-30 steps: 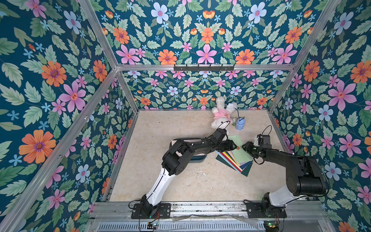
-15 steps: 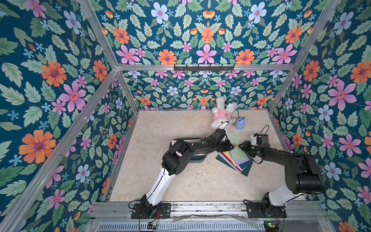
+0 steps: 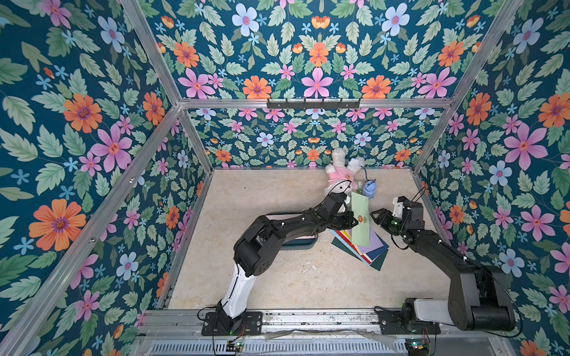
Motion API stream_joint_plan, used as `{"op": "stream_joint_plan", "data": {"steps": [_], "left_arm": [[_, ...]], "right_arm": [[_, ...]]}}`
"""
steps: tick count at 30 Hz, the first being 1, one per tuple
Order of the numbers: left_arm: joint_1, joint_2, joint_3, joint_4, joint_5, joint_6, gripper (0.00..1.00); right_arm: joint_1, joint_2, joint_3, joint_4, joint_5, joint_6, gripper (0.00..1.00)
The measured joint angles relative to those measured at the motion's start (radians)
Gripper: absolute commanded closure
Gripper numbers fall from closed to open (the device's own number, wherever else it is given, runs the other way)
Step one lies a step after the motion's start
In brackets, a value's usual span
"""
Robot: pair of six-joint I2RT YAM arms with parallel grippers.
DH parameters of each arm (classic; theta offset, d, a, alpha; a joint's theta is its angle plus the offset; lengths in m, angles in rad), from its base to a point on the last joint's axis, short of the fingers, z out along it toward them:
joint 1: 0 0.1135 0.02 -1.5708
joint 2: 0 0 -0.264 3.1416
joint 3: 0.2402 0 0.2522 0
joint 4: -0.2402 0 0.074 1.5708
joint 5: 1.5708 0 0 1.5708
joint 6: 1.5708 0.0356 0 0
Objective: Put the sealed envelopes into the storage box
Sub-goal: Pick up the envelope from the center of the board.
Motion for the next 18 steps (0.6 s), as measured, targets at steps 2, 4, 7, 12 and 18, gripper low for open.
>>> {"op": "stream_joint_plan", "data": {"steps": [2,4,7,12,18], "left_arm": [[0.003,-0.074,-0.060,0.024,0.019,0.034,1.00],[0.009,-0.143,-0.118,0.055,0.045,0.058,1.00],[0.029,-0.250,-0.207,0.108,0.084,0.086,1.00],[0.072,-0.413,-0.324,0.172,0.152,0.135,1.00],[0.132,-0.554,-0.448,0.263,0.227,0.134,1.00]], "right_arm": [[0.001,-0.051,-0.022,0.032,-0.040,0.013,0.37],[0.009,-0.092,-0.043,0.084,-0.108,0.019,0.37],[0.051,-0.134,-0.056,0.168,-0.209,0.043,0.37],[0.116,-0.179,-0.073,0.323,-0.344,0.069,0.41],[0.135,-0.163,-0.126,0.570,-0.481,0.212,0.54]]}}
